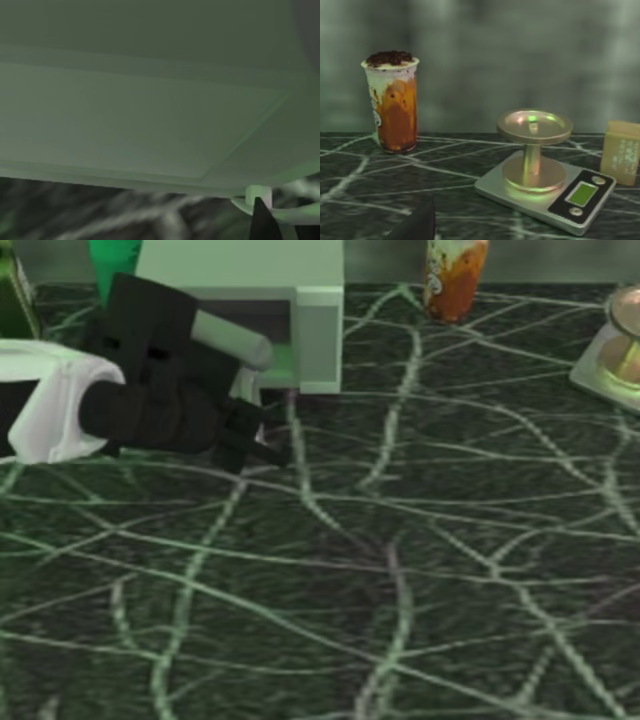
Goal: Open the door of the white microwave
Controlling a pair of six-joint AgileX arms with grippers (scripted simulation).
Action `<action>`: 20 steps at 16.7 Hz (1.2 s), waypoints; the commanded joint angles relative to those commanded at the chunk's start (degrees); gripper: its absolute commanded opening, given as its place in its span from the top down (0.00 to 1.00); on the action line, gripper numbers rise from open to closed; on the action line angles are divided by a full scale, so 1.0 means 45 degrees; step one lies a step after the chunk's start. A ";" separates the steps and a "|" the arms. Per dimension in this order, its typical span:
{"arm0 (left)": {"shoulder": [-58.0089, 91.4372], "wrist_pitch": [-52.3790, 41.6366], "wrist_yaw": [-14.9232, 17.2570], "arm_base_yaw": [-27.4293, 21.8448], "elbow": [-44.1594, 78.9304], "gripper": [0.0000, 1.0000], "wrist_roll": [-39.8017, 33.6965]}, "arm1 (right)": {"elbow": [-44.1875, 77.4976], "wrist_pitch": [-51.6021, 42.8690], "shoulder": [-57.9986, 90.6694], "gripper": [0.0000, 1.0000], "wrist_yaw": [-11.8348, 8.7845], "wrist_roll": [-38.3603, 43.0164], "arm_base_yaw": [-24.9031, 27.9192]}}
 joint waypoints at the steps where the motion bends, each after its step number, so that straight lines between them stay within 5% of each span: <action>1: -0.0058 0.0007 0.0089 0.0072 -0.0023 1.00 0.0120 | 0.0000 0.0000 0.0000 0.00 0.0000 0.0000 0.0000; 20: -0.0167 -0.0048 0.0374 0.0275 -0.0176 1.00 0.0545 | 0.0000 0.0000 0.0000 0.00 0.0000 0.0000 0.0000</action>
